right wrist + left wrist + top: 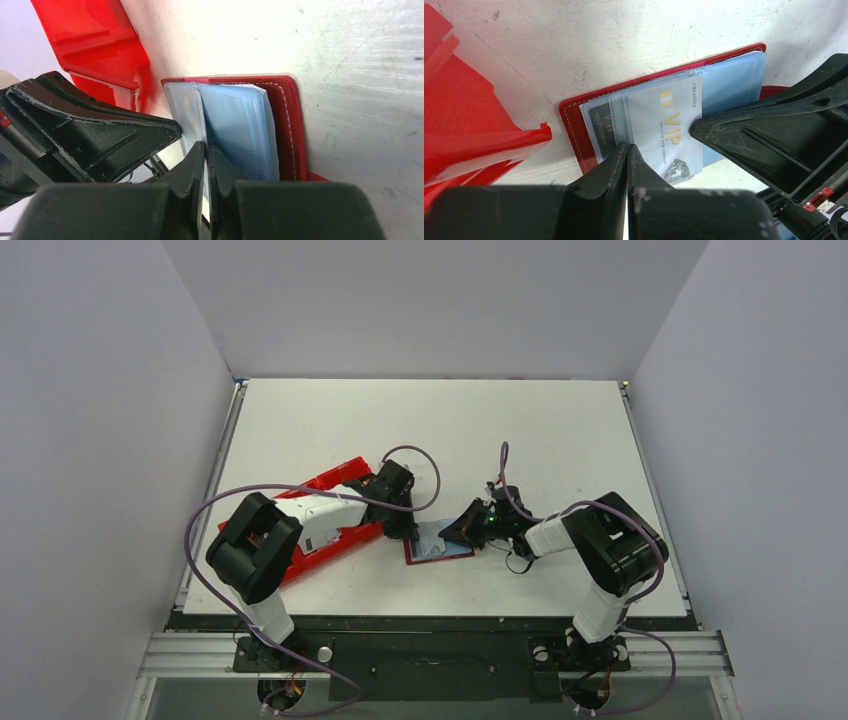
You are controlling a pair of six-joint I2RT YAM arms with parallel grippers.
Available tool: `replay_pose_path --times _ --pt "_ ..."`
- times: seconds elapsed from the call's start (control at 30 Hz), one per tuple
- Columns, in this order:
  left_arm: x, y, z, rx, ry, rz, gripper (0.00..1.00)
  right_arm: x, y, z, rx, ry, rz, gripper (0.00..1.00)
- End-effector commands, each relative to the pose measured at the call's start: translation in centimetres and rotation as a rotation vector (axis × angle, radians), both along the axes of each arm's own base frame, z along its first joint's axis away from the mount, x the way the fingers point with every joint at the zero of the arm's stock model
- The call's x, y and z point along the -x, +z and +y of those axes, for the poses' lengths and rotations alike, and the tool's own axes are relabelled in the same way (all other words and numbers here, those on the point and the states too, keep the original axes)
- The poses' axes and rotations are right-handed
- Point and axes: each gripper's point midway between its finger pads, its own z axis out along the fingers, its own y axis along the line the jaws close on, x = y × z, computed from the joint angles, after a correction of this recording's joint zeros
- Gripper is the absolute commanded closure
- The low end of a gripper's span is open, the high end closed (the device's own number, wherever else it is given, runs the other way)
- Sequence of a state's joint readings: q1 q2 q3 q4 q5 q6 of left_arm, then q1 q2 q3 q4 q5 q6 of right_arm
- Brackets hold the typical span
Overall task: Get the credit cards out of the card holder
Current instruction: Remove the credit card from the card holder.
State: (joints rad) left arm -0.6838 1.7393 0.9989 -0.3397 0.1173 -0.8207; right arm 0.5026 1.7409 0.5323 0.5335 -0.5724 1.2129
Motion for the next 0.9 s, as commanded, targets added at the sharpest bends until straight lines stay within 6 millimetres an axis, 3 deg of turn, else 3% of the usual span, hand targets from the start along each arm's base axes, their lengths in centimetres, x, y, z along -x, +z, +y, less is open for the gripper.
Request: replay_pose_path --times 0.0,0.33,0.87 --pt "1.8 -3.2 3.4 -0.148 0.015 0.08 1.0 -1.2 0.2 -1.2 0.037 -0.045 -0.051 1.0" --pt "1.7 -3.4 3.2 -0.147 0.01 0.08 1.0 -1.2 1.1 -0.4 -0.023 -0.03 -0.057 0.85" --pt "1.8 -3.6 3.0 -0.148 0.006 0.087 1.0 -0.9 0.7 0.3 -0.066 -0.028 -0.035 0.89"
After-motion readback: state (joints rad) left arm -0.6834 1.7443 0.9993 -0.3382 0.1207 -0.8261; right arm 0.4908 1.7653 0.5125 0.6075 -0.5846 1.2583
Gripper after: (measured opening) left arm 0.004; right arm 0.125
